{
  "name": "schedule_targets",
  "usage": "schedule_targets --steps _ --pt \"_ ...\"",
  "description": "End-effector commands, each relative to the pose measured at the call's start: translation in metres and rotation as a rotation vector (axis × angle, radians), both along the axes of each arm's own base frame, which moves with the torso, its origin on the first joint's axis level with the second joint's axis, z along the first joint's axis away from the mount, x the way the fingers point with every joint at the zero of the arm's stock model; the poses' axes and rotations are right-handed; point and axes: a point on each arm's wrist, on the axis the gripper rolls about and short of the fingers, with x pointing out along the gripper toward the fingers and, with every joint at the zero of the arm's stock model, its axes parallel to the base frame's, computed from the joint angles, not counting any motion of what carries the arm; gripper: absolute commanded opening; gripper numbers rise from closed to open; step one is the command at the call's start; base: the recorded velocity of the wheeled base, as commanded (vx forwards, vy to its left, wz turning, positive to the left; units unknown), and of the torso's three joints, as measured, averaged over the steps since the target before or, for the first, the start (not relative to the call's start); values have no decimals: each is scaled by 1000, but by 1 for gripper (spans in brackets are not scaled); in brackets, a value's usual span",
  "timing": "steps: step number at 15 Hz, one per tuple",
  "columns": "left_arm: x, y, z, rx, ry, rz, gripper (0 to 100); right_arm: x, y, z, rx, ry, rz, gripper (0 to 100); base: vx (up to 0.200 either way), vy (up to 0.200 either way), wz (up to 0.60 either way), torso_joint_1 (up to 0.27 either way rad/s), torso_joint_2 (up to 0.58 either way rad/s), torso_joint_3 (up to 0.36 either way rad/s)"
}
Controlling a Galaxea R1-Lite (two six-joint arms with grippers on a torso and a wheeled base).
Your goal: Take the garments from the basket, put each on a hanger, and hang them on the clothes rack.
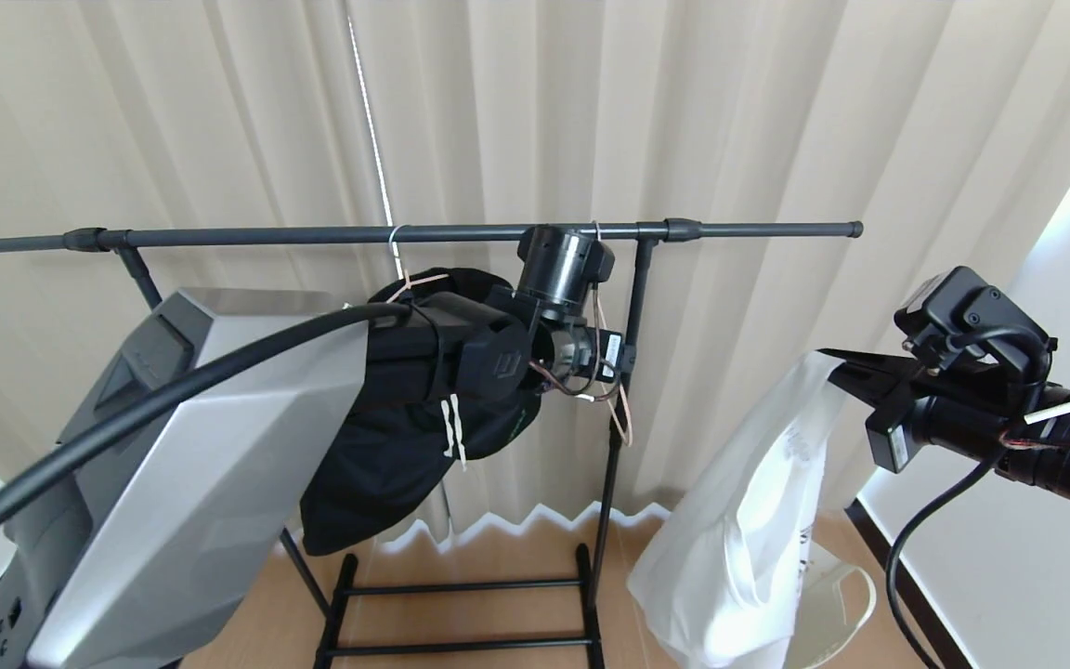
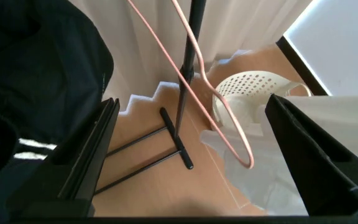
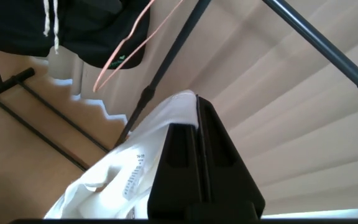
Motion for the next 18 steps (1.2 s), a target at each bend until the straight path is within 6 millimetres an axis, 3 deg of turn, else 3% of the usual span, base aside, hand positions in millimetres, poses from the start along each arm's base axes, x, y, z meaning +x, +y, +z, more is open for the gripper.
schedule_targets --steps 1,11,16,17,18 --pt "10 -4 -21 4 0 4 100 -1 5 -2 -2 7 21 0 0 0 0 0 0 0" --pt "27 -3 -53 54 -14 11 100 -1 10 -7 -17 23 2 0 0 0 0 0 0 0" --pt "34 1 -60 59 -31 21 100 -1 12 -7 -18 25 10 0 0 0 0 0 0 0" --pt "35 3 -60 58 -29 25 0 0 12 -9 -21 32 10 0 0 0 0 0 0 0" --pt "36 3 -60 59 -31 25 0 0 13 -10 -22 35 12 0 0 0 0 0 0 0"
